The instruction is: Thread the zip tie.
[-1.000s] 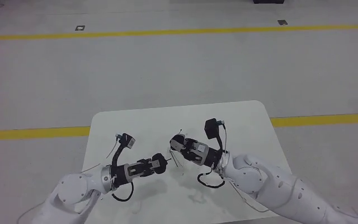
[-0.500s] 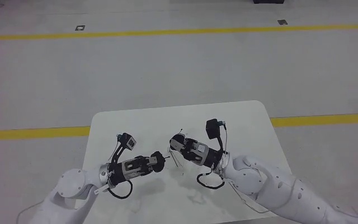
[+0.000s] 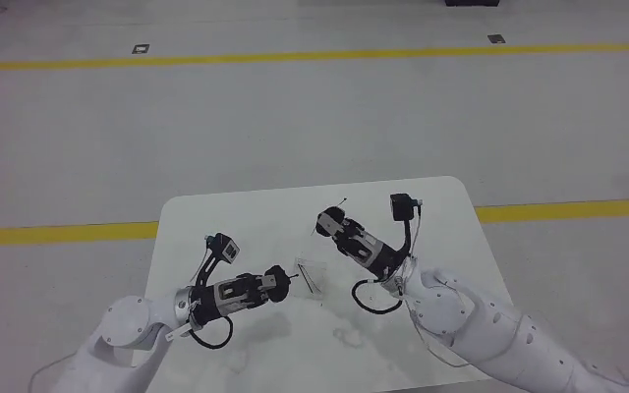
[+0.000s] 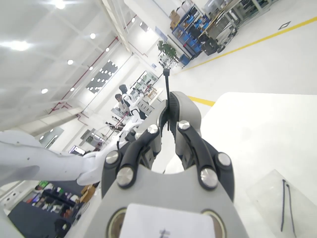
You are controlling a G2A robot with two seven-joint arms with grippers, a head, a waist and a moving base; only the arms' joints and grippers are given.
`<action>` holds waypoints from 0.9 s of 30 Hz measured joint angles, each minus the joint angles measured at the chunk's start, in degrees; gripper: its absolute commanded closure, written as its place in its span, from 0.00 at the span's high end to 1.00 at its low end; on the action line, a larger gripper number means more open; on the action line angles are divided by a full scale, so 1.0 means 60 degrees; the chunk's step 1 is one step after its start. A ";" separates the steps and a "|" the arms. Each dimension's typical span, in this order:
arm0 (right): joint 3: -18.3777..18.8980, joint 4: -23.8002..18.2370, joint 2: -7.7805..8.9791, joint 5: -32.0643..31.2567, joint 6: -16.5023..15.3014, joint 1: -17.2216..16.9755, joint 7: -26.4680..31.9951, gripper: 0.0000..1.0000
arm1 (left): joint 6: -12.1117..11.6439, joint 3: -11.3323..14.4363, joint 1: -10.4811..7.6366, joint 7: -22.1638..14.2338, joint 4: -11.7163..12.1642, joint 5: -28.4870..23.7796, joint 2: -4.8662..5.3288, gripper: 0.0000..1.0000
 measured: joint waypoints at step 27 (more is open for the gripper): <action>0.4175 0.0700 -0.0862 0.3674 0.0000 -0.0543 0.2896 0.00 | 0.0000 0.0000 0.0000 0.0000 0.0000 0.0000 0.0000 0.00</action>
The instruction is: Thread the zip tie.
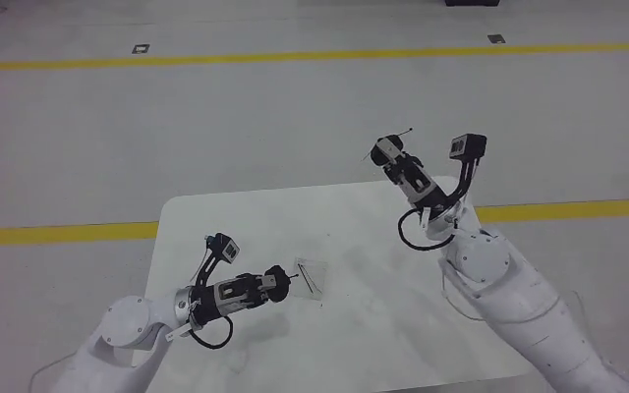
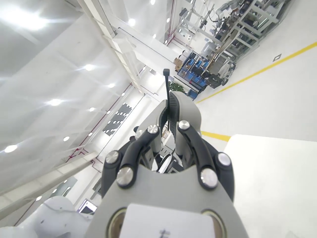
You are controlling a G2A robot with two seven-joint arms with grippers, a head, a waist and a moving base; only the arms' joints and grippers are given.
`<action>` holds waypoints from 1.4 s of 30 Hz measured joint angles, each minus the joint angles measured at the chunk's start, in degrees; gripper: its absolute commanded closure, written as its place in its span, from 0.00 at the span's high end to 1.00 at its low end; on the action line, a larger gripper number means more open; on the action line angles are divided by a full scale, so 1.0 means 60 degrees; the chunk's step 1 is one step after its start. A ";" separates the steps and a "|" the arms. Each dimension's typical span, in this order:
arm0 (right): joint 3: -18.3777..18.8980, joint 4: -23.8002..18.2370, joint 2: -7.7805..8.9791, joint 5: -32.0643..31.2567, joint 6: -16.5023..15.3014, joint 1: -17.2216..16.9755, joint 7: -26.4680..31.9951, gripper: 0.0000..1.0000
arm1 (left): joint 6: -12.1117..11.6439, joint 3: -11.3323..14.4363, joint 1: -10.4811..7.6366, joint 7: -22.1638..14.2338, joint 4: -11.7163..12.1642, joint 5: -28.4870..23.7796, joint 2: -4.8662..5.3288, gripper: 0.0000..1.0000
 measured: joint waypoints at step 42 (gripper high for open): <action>0.4142 0.1150 -0.2869 0.1908 0.0000 -0.0956 1.0909 0.00 | 0.0849 0.0489 -0.0116 0.0222 -0.0183 -0.0460 -0.0041 0.00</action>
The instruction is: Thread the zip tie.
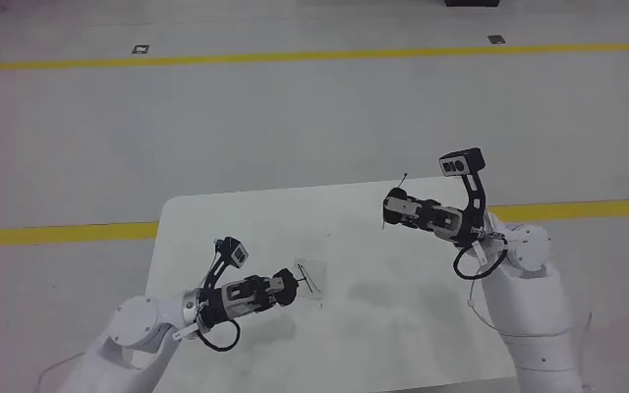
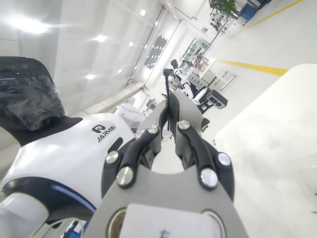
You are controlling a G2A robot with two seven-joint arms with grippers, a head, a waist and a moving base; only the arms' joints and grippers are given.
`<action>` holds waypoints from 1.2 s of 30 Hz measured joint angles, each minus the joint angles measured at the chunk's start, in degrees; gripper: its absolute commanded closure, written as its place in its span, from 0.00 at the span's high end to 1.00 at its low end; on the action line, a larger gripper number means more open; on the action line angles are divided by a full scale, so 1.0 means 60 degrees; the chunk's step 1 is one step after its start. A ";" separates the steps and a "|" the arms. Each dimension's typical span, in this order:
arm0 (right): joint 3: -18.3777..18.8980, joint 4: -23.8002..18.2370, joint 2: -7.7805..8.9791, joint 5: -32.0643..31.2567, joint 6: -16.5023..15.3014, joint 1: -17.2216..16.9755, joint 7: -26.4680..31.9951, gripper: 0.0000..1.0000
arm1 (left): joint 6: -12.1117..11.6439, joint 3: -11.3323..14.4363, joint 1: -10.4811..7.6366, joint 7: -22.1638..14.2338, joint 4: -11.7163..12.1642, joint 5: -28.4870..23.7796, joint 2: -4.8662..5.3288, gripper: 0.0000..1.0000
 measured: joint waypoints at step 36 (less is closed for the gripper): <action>-0.0471 -0.1100 -0.0719 -0.2579 0.0000 0.0018 0.0926 0.00 | 0.3120 0.0720 -0.0527 0.1857 -0.0743 -0.2691 0.0013 0.00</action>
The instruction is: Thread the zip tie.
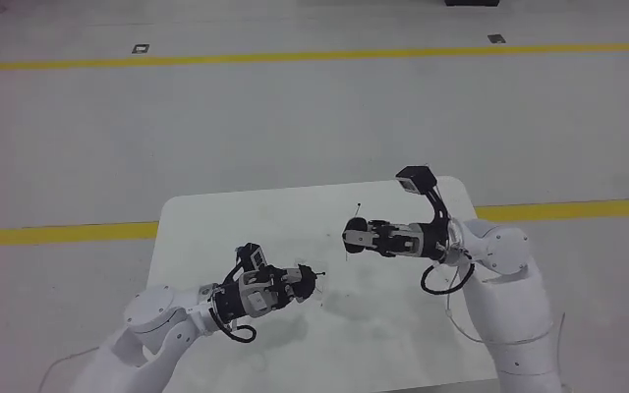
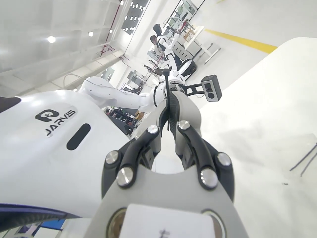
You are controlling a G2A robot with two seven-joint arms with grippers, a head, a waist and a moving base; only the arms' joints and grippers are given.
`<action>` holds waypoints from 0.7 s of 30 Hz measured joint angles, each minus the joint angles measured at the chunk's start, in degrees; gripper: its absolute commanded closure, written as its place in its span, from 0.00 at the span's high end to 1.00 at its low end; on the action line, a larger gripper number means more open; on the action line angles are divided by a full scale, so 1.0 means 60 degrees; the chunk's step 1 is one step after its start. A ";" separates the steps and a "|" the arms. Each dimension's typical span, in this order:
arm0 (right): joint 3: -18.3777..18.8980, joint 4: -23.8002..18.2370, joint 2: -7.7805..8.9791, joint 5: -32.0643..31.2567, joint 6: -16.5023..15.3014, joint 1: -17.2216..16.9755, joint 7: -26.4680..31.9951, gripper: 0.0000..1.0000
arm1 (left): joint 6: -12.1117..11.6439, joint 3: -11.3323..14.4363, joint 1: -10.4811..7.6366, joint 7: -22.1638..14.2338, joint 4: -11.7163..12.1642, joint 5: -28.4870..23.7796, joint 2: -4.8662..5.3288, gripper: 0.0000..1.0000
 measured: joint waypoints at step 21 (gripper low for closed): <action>-0.0446 -0.0230 0.0065 -0.0813 0.0033 -0.0143 -0.0817 0.00 | 0.0001 0.0182 -0.0061 0.0138 -0.0082 -0.0769 -0.0020 0.00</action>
